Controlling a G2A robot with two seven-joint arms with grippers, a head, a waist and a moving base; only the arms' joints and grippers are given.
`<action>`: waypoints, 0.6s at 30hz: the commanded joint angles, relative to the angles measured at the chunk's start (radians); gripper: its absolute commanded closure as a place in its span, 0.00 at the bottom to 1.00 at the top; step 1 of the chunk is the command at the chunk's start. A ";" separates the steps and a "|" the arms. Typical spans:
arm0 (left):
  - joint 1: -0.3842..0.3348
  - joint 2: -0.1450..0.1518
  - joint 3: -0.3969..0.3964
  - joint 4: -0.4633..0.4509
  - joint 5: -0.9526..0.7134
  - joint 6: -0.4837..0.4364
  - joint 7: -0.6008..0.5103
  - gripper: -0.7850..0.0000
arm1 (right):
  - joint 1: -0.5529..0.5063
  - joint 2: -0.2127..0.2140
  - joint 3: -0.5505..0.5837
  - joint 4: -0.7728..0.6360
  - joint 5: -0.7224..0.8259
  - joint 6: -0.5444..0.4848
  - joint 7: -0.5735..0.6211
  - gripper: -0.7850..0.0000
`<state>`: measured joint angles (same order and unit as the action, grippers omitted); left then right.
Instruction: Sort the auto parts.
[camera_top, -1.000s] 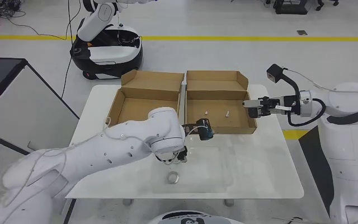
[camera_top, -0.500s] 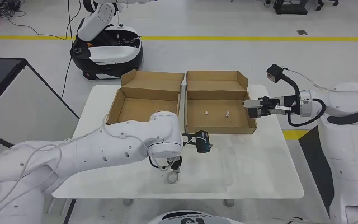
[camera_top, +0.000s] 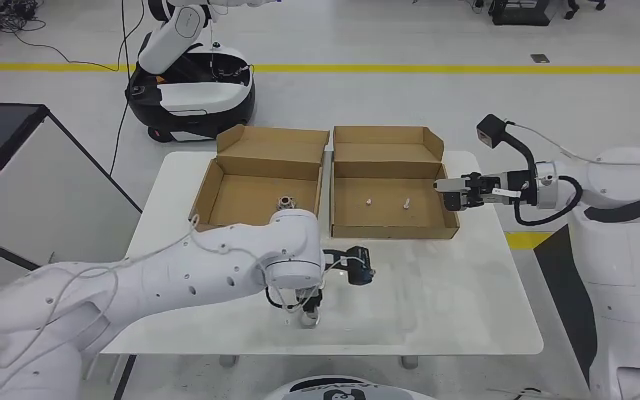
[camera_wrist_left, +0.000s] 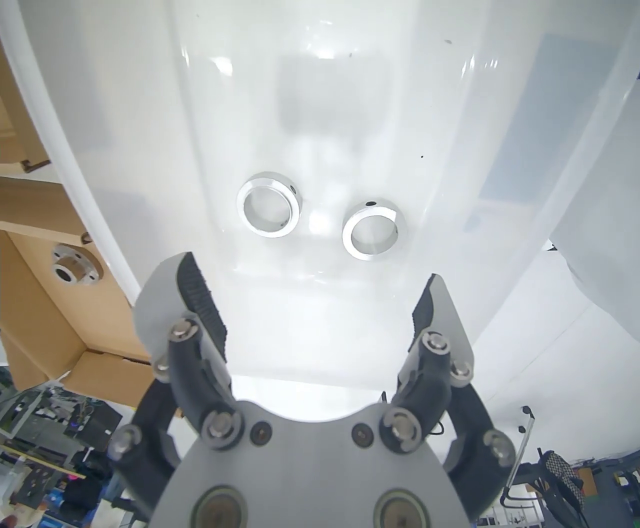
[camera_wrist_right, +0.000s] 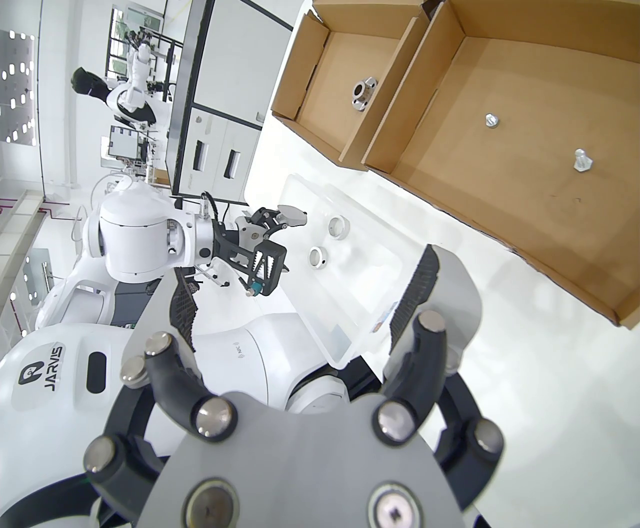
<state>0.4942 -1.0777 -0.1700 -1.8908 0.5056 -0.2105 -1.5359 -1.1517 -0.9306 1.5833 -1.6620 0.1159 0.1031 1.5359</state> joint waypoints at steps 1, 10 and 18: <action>0.005 -0.001 0.000 0.011 -0.004 -0.004 0.000 0.16 | 0.000 0.000 0.000 0.000 0.000 0.000 0.000 0.00; 0.034 -0.006 0.000 0.046 -0.026 -0.032 0.000 0.31 | 0.000 0.000 0.000 0.000 0.000 0.000 0.000 0.00; 0.059 -0.009 0.000 0.061 -0.031 -0.045 0.000 0.43 | 0.000 0.000 0.000 0.000 0.000 0.000 0.000 0.00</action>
<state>0.5504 -1.0868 -0.1700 -1.8319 0.4732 -0.2548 -1.5359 -1.1517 -0.9306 1.5833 -1.6620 0.1159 0.1031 1.5359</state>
